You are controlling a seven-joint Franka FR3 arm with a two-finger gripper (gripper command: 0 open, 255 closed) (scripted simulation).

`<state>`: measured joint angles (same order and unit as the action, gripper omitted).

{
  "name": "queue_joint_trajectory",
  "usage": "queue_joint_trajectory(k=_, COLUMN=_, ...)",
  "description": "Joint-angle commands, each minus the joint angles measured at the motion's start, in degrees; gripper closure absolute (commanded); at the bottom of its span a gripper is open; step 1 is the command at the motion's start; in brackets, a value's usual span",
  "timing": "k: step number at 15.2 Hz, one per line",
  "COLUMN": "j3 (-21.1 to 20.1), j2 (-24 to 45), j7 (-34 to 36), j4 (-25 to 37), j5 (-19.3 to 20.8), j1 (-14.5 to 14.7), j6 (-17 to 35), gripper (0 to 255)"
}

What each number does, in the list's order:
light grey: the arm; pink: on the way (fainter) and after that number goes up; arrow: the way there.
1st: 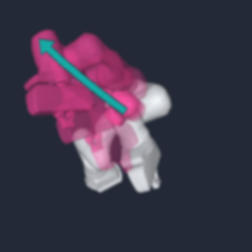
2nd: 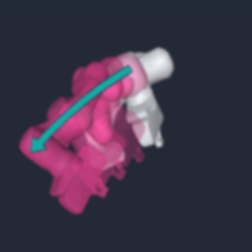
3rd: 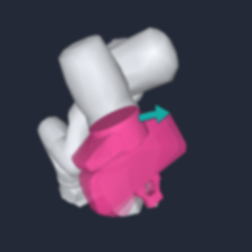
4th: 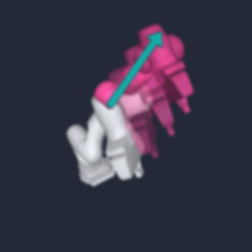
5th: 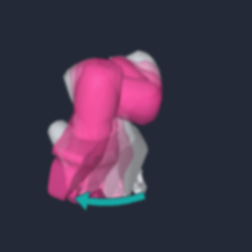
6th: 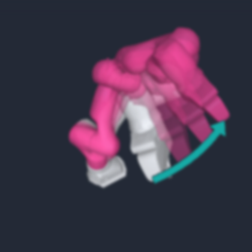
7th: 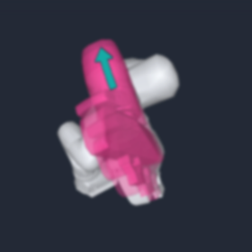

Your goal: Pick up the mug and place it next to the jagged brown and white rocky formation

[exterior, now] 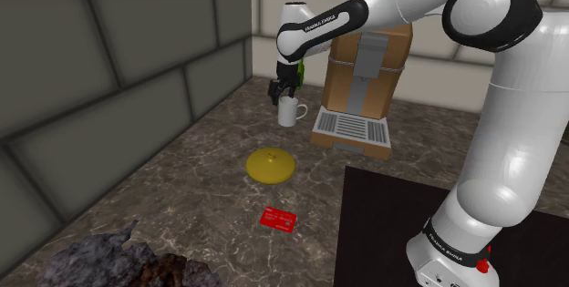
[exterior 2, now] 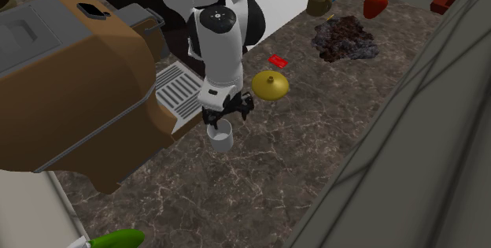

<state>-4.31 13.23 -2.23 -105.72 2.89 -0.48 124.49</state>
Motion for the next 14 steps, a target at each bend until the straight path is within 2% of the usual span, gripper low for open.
queue_joint_trajectory(k=1, j3=0.06, j2=0.98, j7=-0.03, j4=-0.22, j5=0.06, j1=-0.05, j6=1.23, gripper=0)
queue_joint_trajectory(k=5, j3=0.13, j2=2.38, j7=0.08, j4=-1.11, j5=0.24, j1=-0.04, j6=3.52, gripper=0)
queue_joint_trajectory(k=12, j3=0.13, j2=2.38, j7=0.08, j4=-1.09, j5=0.24, j1=-0.04, j6=3.5, gripper=0)
queue_joint_trajectory(k=13, j3=0.13, j2=2.38, j7=0.08, j4=-1.09, j5=0.24, j1=-0.04, j6=3.5, gripper=255)
queue_joint_trajectory(k=14, j3=0.13, j2=2.38, j7=0.08, j4=-1.09, j5=0.24, j1=-0.04, j6=3.5, gripper=255)
